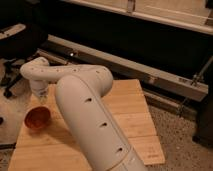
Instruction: Push the ceramic bowl across the table
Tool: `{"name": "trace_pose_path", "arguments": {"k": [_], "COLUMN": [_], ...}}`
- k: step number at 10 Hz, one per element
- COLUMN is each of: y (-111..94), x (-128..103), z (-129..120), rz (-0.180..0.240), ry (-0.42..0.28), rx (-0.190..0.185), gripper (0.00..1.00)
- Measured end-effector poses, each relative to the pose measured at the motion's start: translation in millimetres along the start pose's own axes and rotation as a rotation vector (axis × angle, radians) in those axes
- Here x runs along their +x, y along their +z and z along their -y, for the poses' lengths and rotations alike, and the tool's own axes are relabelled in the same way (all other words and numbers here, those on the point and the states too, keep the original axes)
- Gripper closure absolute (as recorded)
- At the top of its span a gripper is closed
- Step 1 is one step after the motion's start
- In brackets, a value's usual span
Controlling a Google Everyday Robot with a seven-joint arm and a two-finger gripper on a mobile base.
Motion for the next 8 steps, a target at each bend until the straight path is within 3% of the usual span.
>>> {"name": "trace_pose_path", "arguments": {"k": [4, 8], "y": [-20, 4], "x": [16, 13], "z": [32, 54], "rz": [-0.065, -0.102], "ry": [-0.015, -0.044], "rx": [0.056, 0.061], "gripper": [1.00, 1.00]}}
